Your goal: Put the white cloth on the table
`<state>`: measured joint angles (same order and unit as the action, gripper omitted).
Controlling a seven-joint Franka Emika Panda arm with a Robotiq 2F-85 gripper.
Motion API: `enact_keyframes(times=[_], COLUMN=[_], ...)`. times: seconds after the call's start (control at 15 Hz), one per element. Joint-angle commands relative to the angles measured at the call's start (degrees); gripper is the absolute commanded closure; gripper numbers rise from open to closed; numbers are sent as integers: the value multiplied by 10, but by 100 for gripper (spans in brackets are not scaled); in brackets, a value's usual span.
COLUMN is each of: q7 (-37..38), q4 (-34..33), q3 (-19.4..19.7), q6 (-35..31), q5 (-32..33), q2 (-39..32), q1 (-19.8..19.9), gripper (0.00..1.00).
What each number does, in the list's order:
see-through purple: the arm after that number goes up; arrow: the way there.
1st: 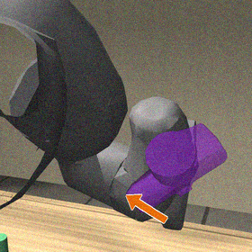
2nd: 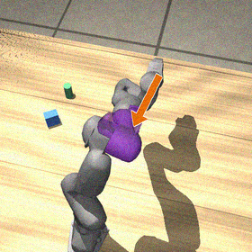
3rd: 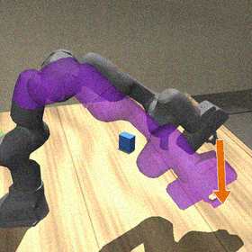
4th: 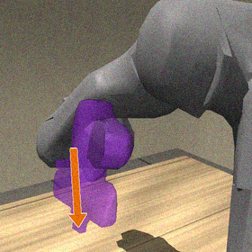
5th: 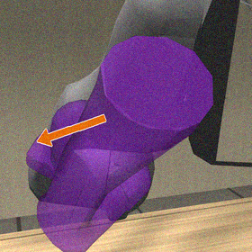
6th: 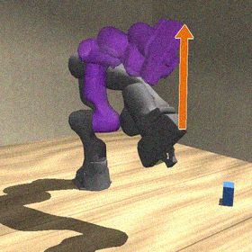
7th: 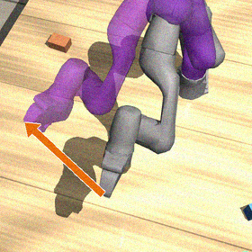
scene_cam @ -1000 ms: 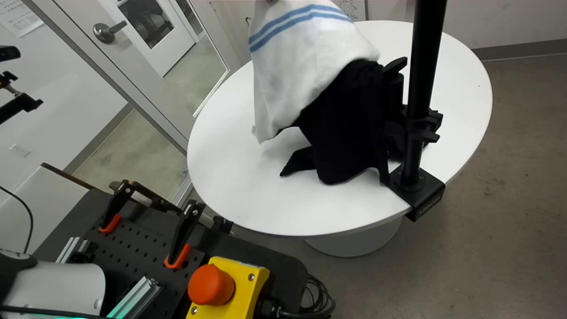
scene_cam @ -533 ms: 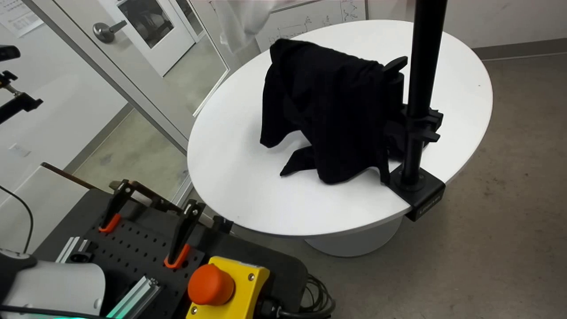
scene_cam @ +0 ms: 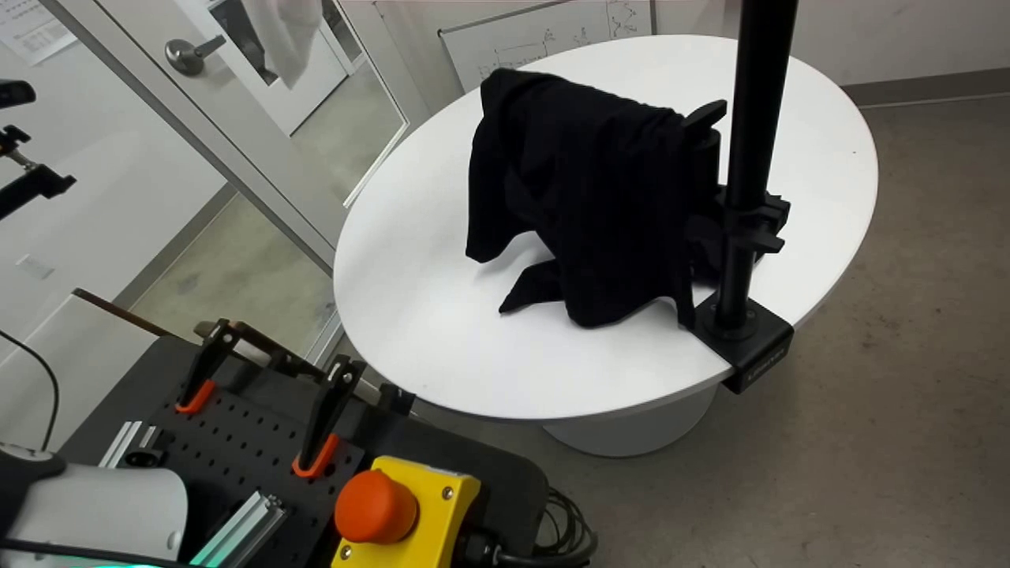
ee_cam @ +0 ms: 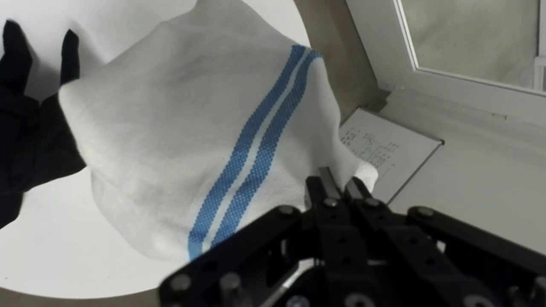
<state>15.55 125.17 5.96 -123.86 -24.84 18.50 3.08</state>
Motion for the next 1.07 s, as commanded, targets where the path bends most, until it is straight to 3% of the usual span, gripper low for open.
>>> enact_keyframes(times=[0.0, 0.47, 1.0], q7=[-27, -23, -58], q4=[26, 97, 137], q3=[-23, -73, -91], q6=[19, -11, -67], q5=[-33, -19, -9], q2=[-7, -57, -140], q1=[-31, -60, -67], gripper=[99, 99, 99])
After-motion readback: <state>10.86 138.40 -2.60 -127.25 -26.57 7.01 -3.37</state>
